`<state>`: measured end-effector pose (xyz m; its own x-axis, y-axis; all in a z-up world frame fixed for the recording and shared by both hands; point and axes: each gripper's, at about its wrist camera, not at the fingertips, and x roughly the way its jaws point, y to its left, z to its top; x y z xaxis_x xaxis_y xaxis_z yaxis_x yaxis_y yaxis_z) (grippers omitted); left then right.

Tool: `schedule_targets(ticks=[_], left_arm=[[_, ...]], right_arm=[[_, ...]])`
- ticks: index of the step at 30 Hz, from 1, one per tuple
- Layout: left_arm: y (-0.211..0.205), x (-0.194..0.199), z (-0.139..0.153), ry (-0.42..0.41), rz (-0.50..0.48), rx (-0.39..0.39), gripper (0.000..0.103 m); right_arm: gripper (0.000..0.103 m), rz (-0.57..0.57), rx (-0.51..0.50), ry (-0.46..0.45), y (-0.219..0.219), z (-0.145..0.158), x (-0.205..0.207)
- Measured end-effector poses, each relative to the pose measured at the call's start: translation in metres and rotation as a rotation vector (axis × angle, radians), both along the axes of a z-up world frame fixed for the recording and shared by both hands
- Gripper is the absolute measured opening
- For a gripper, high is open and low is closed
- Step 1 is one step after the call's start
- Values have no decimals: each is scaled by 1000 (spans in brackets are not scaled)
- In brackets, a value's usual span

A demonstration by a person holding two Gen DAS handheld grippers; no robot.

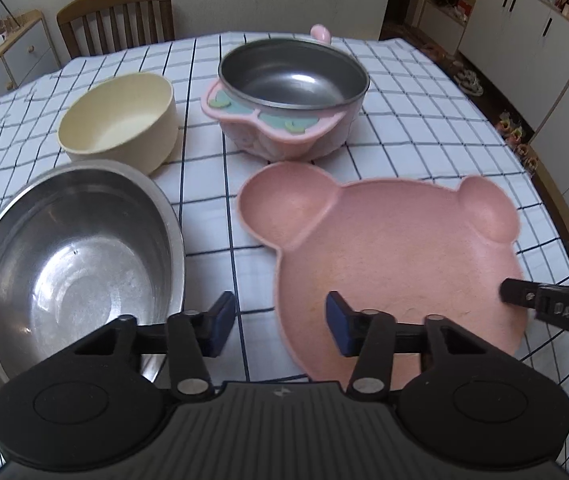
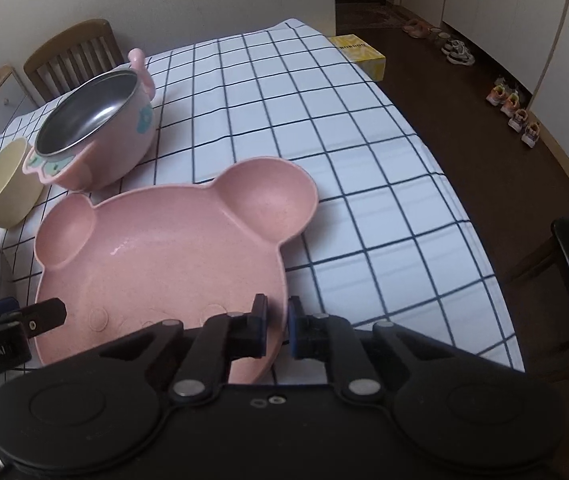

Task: Organize plates and bowls
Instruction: 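Close both grippers on the rim of the pink bear-shaped plate, then lift the pink plate with both grippers and carry it toward the white plates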

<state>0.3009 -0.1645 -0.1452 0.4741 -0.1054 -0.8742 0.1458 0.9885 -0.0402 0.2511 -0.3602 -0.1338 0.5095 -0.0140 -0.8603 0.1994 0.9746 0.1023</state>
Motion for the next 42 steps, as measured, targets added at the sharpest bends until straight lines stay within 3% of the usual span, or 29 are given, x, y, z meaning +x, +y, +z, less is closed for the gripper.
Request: schedule_targets(ticks=[8,23,42], left_arm=[[-3,-2,-5,24,-16,-32,11],[9,-49,13,-1,-28,-47,10],[71,-144,74,-78,70,-66,10]], right_arm=[[9,-15,24,-2,-10,0,-9],[9,0,62,-26,-9,17,-60],[9,129,70,-111,43,73,-133]])
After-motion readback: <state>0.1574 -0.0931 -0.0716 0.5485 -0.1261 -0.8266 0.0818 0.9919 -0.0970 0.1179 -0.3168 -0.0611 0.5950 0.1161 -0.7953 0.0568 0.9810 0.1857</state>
